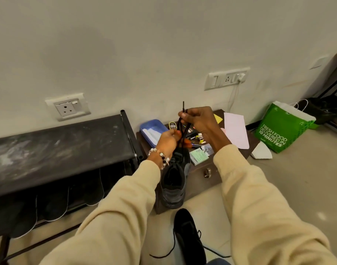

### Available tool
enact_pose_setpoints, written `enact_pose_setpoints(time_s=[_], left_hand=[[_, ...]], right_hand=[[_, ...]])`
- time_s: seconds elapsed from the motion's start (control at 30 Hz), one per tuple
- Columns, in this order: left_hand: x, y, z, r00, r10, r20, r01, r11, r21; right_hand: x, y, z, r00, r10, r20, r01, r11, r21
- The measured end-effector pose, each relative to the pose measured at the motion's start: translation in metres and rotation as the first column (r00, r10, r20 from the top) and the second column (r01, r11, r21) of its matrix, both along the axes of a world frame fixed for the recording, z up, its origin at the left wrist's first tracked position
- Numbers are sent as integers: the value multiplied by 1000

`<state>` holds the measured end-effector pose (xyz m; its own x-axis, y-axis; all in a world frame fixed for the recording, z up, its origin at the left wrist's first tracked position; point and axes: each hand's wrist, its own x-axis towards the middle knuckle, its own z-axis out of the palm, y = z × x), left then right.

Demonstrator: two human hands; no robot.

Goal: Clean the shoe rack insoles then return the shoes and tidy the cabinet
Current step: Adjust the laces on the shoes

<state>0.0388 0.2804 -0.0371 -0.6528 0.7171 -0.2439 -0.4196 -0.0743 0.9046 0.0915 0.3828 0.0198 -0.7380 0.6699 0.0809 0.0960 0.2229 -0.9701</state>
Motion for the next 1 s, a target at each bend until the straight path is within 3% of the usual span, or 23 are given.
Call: enact_pose_setpoints(time_s=[0.1, 0.17, 0.2, 0.3, 0.4, 0.47, 0.53, 0.6, 0.67, 0.73, 0.83, 0.9, 1.0], left_hand=[[-11, -2, -2, 986, 83, -143, -98, 990, -100], [-18, -1, -1, 941, 62, -333, -134, 971, -197], [-21, 0, -2, 885, 14, -465, -148, 956, -252], [-24, 5, 7, 582, -240, -777, -189, 889, -417], [-23, 11, 19, 390, -420, -820, -196, 832, -519], [-22, 14, 23, 349, -450, -822, -220, 813, -539], [-22, 14, 21, 423, -390, -818, -230, 827, -514], [-25, 10, 15, 603, -235, -762, -235, 861, -452], [-28, 5, 6, 800, -31, -599, -248, 892, -377], [-30, -2, -8, 914, 132, -383, -271, 901, -337], [-26, -17, -33, 957, 255, -140, -289, 880, -377], [-20, -26, -53, 964, 259, -66, -264, 878, -399], [-7, -33, -77, 962, 179, -206, -260, 833, -488]], right_hand=[[8, 10, -19, 989, -140, -40, 134, 981, -140], [13, 10, -39, 969, -247, 0, 240, 941, -237], [16, 6, -52, 955, -297, 19, 288, 905, -313], [25, -16, -86, 915, -396, 73, 360, 725, -586], [17, -41, -111, 904, -427, 37, 321, 619, -717], [7, -55, -115, 881, -470, -46, 264, 572, -777], [-2, -62, -114, 870, -483, -95, 241, 587, -773], [-5, -61, -113, 889, -441, -120, 218, 641, -736], [-6, -55, -112, 926, -365, -97, 208, 706, -677], [-5, -45, -114, 951, -302, -58, 208, 771, -602], [-2, -34, -117, 976, -217, -8, 189, 871, -454], [1, -29, -119, 991, -123, 52, 133, 942, -309], [1, -22, -118, 986, -24, 164, 35, 998, -61]])
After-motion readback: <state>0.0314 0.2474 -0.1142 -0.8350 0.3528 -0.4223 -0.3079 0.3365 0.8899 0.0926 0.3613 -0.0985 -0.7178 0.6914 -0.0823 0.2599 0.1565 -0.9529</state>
